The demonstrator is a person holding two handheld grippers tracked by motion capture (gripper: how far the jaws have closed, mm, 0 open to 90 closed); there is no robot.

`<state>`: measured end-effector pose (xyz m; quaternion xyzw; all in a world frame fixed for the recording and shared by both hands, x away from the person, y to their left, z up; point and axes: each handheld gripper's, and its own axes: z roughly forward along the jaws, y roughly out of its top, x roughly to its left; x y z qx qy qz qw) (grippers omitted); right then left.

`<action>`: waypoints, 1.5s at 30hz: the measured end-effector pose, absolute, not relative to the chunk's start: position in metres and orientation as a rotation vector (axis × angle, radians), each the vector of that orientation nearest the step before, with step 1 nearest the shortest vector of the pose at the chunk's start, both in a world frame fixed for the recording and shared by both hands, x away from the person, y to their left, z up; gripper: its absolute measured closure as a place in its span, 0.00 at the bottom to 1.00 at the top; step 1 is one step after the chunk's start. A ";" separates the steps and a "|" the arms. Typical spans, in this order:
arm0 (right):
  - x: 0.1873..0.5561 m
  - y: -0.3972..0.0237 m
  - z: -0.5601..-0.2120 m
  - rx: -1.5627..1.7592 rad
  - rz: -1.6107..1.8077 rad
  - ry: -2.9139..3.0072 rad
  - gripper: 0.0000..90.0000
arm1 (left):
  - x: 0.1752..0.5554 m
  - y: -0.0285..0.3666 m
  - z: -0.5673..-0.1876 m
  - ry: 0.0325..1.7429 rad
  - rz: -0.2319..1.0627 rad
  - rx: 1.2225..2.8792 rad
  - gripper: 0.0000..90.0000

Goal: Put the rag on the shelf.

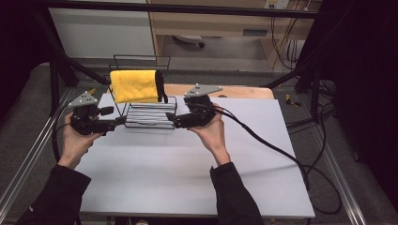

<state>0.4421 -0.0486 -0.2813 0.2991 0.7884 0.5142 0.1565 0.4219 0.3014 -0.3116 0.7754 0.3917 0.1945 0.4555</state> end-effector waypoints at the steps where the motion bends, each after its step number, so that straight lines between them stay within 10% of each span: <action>1: 0.440 -0.055 -0.283 0.869 1.480 2.252 0.13 | 0.420 0.302 -0.315 0.967 0.476 1.918 0.29; 15: 0.422 -0.144 -0.321 1.035 1.459 2.219 0.00 | 0.401 0.293 -0.363 0.955 0.414 1.940 0.09; 45: 0.365 -0.261 -0.437 1.192 1.389 2.230 0.00 | 0.379 0.289 -0.433 0.917 0.342 2.006 0.09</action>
